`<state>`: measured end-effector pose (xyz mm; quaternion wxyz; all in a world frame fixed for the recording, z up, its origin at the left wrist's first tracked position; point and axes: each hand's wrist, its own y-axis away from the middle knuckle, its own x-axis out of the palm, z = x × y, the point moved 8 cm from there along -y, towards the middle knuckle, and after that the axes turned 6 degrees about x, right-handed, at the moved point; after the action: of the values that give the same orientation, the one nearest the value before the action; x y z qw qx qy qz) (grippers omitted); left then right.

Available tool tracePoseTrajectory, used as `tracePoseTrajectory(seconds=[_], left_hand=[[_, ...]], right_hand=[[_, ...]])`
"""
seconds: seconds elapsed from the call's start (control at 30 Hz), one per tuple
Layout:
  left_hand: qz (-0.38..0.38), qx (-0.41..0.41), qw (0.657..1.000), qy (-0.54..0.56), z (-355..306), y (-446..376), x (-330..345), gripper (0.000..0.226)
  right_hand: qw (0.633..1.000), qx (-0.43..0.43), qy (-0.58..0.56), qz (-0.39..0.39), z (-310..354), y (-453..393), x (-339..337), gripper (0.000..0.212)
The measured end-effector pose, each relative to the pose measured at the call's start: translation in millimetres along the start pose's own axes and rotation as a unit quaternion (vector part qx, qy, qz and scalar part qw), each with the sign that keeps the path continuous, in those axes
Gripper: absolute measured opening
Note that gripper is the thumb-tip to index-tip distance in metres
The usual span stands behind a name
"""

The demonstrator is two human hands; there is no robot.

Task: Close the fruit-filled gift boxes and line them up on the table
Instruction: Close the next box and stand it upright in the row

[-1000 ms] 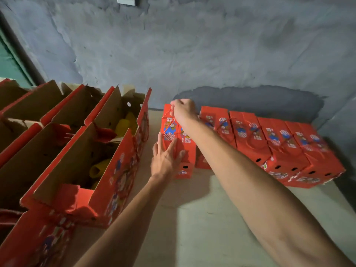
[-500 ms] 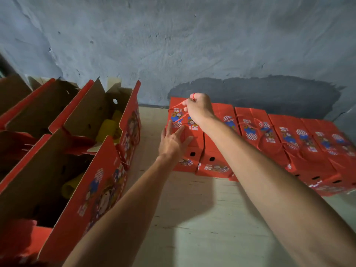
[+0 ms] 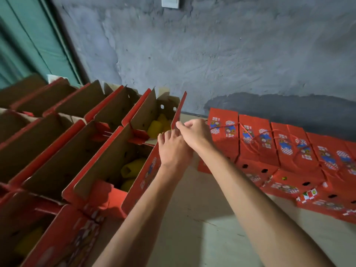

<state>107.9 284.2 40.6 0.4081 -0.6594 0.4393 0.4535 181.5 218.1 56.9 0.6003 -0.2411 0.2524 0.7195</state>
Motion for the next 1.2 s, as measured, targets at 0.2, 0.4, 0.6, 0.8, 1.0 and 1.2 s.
tracePoseTrajectory(seconds=[0.2, 0.4, 0.6, 0.8, 1.0, 1.2], left_hand=[[0.089, -0.079, 0.993, 0.008, 71, 45, -8, 0.081], [0.108, -0.095, 0.987, 0.071, 92, 80, -7, 0.034], [0.129, -0.028, 0.988, 0.085, 66, 132, -11, 0.021], [0.143, 0.040, 0.986, 0.081, 23, 197, -1, 0.026], [0.154, 0.120, 0.978, 0.070, -28, 258, 3, 0.025], [0.139, 0.207, 0.965, 0.085, -83, 305, 8, 0.028]], right_hand=[[0.992, 0.051, -0.028, 0.108, 8, 37, 84, 0.045], [0.995, 0.043, 0.043, 0.076, 3, 58, 100, 0.047], [0.983, 0.137, 0.087, 0.087, -39, 89, 70, 0.071], [0.979, 0.176, 0.067, 0.073, -100, 161, 18, 0.070], [0.978, 0.195, 0.067, 0.035, -154, 230, -36, 0.037], [0.969, 0.230, 0.091, 0.013, -208, 289, -94, 0.019]])
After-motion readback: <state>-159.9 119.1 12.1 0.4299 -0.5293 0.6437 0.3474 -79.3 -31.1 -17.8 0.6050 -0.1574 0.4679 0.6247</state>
